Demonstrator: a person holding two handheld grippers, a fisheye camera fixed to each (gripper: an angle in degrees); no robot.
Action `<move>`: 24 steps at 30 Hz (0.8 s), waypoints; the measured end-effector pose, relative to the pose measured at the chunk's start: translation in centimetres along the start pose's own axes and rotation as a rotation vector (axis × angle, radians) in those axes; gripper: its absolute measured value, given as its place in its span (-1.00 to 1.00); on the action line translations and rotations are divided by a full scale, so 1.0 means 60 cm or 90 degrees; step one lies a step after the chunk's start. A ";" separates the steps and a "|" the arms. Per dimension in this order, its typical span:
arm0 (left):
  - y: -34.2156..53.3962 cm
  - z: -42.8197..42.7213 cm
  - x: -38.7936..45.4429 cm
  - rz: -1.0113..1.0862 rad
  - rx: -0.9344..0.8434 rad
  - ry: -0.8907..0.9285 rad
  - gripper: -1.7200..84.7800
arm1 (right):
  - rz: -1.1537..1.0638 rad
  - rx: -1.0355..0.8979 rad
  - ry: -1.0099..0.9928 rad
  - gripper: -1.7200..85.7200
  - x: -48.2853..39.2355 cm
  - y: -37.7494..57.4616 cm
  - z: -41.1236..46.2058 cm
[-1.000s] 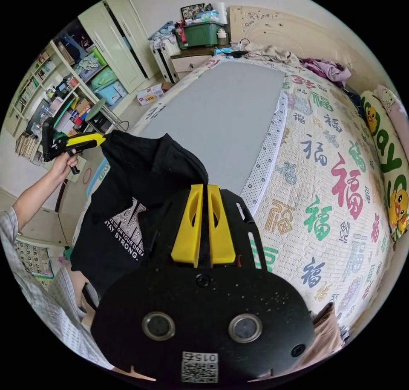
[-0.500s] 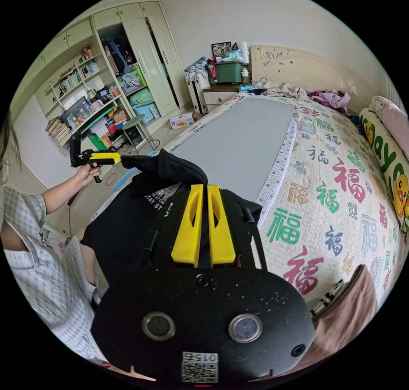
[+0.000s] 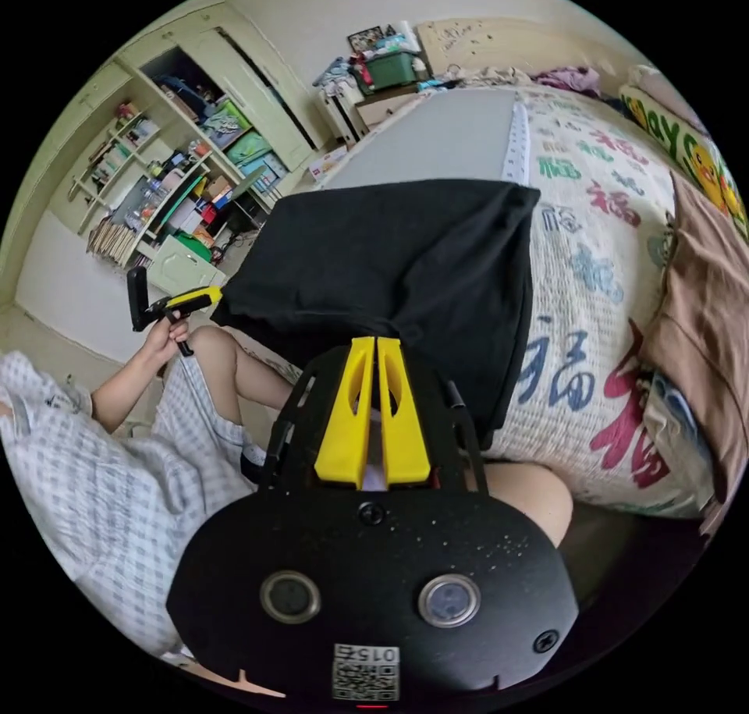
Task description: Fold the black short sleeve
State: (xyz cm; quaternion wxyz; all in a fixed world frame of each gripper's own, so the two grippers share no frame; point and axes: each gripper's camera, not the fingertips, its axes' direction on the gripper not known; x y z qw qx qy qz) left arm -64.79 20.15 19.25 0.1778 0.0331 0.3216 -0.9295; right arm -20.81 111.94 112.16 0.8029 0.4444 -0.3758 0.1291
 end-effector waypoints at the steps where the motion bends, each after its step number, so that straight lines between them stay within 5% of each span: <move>1: 0.020 0.010 0.014 0.004 -0.016 -0.016 -0.97 | 0.019 -0.008 -0.001 -0.97 0.011 0.016 0.017; 5: 0.069 0.030 0.034 -0.044 -0.068 -0.020 -0.96 | 0.107 -0.016 0.075 -0.96 0.041 0.054 0.035; 16: 0.158 0.035 0.060 -0.281 0.078 0.033 -0.75 | 0.203 0.119 -0.093 -0.81 0.111 0.120 0.087; 18: 0.170 0.028 0.091 -0.260 0.126 -0.007 -0.78 | 0.180 0.174 -0.078 -0.89 0.105 0.135 0.083; 24: 0.170 -0.037 0.301 -0.057 0.371 -0.423 -0.80 | 0.086 0.359 0.285 -0.94 0.012 0.146 0.009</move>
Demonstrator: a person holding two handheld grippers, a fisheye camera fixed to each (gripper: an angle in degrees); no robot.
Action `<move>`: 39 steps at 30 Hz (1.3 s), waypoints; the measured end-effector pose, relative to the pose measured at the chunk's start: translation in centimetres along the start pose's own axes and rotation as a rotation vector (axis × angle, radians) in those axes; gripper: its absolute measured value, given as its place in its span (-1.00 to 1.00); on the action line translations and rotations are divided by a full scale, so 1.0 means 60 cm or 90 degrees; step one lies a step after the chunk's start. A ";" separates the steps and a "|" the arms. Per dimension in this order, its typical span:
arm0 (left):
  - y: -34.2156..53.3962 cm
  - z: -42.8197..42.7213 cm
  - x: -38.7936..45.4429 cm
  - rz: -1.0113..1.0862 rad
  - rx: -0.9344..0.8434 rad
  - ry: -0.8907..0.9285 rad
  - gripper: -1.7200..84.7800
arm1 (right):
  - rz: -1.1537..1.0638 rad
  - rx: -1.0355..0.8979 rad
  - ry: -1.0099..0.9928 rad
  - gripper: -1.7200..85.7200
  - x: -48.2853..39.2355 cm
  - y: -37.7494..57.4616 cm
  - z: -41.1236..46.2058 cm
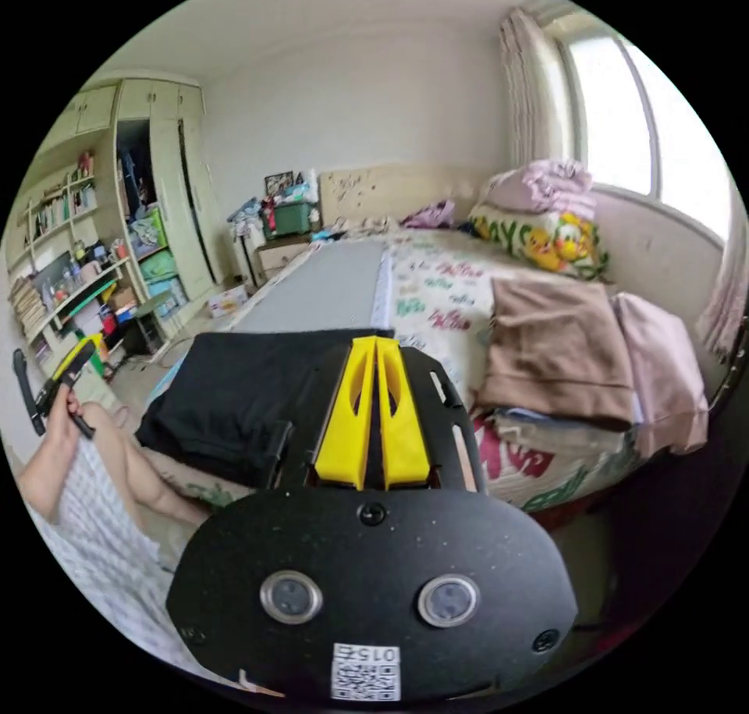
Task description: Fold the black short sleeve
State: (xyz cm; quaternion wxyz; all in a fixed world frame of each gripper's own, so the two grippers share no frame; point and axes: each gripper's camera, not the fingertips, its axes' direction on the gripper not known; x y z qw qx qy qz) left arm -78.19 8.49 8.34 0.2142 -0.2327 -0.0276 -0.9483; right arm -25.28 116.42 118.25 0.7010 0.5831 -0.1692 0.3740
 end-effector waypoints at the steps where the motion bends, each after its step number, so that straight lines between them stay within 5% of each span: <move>1: -0.007 -0.011 0.027 0.013 0.041 -0.045 -0.79 | 0.001 0.044 0.038 -0.92 -0.005 -0.012 -0.012; 4: -0.018 0.012 0.072 0.006 0.040 -0.033 -0.77 | 0.000 0.154 0.054 -0.83 -0.004 -0.020 -0.022; 6: -0.016 0.049 0.081 -0.024 -0.023 0.033 -0.76 | -0.045 0.098 -0.009 -0.82 0.002 -0.026 0.004; 11: 0.063 0.140 0.061 -0.153 -0.180 0.104 -0.72 | 0.108 -0.171 -0.201 -0.75 0.061 0.000 0.136; 16: 0.134 0.220 0.009 -0.282 -0.293 0.185 -0.68 | 0.169 -0.265 -0.215 -0.72 0.060 0.041 0.208; 23: 0.186 0.335 0.022 -0.284 -0.423 0.287 -0.71 | 0.213 -0.326 -0.232 -0.78 0.039 0.029 0.269; 39: 0.214 0.373 0.058 -0.269 -0.322 0.362 -0.95 | 0.228 -0.335 -0.220 -0.96 0.056 -0.054 0.214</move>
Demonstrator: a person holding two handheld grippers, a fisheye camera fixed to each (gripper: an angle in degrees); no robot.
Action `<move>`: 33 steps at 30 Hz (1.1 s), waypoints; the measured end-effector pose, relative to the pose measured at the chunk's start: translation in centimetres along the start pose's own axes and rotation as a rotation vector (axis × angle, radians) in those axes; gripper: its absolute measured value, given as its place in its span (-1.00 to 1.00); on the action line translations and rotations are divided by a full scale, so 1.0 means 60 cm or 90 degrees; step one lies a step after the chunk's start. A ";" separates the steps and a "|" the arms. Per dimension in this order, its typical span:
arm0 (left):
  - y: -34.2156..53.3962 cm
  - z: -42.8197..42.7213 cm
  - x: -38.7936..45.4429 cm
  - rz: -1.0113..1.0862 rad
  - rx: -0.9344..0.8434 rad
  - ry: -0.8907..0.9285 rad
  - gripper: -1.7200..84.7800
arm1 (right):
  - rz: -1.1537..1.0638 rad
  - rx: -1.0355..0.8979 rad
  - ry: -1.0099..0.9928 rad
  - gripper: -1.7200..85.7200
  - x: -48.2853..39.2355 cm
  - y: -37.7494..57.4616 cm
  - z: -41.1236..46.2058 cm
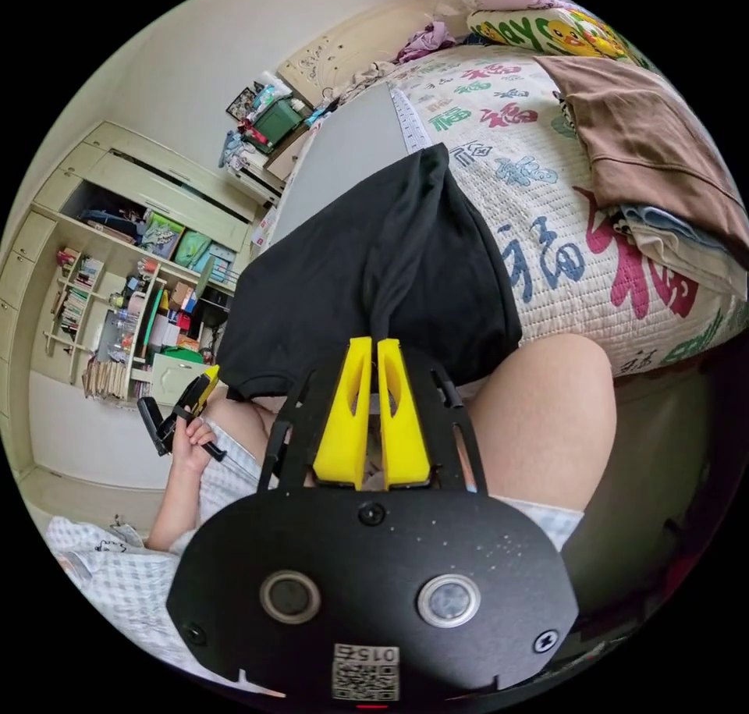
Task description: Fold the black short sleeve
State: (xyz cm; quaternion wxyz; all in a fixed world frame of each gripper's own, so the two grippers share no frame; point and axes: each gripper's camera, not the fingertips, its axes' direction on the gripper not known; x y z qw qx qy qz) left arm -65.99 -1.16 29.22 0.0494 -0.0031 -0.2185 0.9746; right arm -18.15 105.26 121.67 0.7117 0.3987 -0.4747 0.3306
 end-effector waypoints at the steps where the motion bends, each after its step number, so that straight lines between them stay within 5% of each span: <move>1: -0.004 0.014 -0.005 -0.018 -0.013 -0.005 -0.94 | -0.006 -0.015 0.017 -0.95 -0.001 -0.005 0.003; 7: -0.034 0.092 -0.022 -0.081 -0.116 -0.066 -0.87 | 0.043 -0.132 0.065 -0.82 0.013 -0.049 0.044; 15: -0.126 0.056 -0.086 -0.134 0.010 -0.035 -0.76 | 0.080 0.027 0.011 -0.80 0.092 -0.154 -0.095; 21: -0.295 0.169 -0.131 -0.155 0.015 -0.020 -0.71 | 0.058 0.042 -0.007 -0.77 0.100 -0.315 -0.091; 33: -0.422 0.395 -0.189 -0.205 -0.124 -0.029 -0.75 | 0.107 -0.049 -0.037 -0.77 0.133 -0.517 0.023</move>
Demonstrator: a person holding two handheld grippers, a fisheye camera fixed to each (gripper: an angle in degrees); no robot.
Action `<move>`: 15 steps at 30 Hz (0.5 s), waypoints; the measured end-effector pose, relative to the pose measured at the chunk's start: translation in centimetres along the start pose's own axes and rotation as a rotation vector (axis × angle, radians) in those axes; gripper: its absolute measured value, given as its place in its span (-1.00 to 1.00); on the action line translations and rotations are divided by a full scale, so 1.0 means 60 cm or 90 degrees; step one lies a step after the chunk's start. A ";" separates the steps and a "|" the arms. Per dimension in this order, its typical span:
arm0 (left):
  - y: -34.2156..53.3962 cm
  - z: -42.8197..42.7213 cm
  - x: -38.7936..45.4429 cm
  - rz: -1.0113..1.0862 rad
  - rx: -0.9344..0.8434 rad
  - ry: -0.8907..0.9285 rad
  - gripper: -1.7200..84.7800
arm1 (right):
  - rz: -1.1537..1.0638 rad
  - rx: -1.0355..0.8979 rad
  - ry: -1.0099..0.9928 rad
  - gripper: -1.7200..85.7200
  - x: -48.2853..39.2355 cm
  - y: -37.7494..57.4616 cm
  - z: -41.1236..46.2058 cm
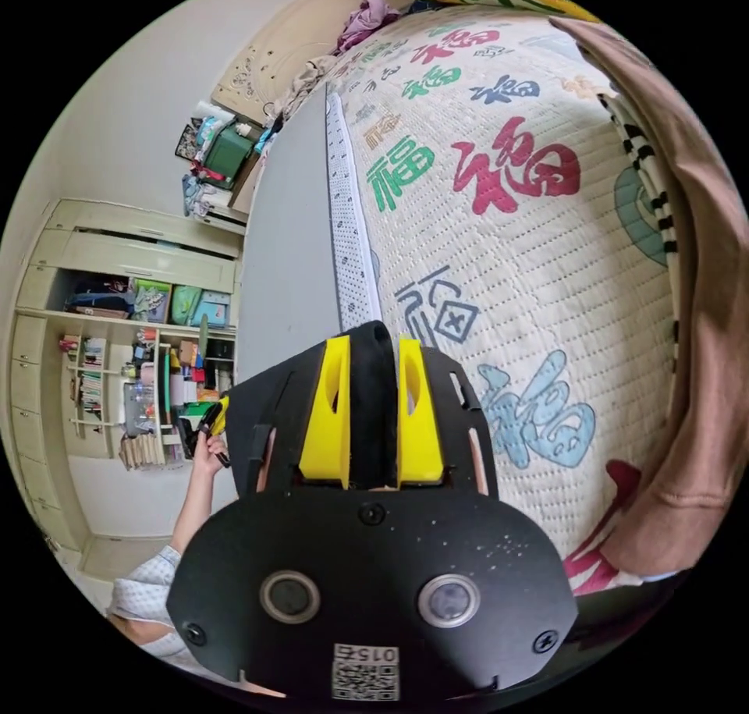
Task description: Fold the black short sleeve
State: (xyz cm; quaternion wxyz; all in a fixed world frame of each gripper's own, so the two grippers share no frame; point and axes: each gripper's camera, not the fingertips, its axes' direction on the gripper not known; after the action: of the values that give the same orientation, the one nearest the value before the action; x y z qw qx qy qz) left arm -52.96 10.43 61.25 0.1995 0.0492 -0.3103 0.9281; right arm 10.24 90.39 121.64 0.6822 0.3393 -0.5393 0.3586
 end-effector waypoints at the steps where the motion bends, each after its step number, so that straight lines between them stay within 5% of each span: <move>1: -0.004 0.005 0.001 0.008 -0.001 0.002 -0.77 | 0.008 0.001 -0.031 -0.81 0.004 -0.009 0.002; 15: 0.005 -0.023 -0.005 0.041 0.062 -0.005 -0.93 | -0.010 0.055 0.097 -0.98 -0.019 -0.006 -0.044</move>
State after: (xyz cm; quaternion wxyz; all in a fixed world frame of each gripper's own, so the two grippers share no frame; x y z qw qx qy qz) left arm -52.74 10.94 59.92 0.1658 0.0521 -0.2670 0.9479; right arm 11.70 92.32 119.97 0.7089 0.3446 -0.4668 0.4009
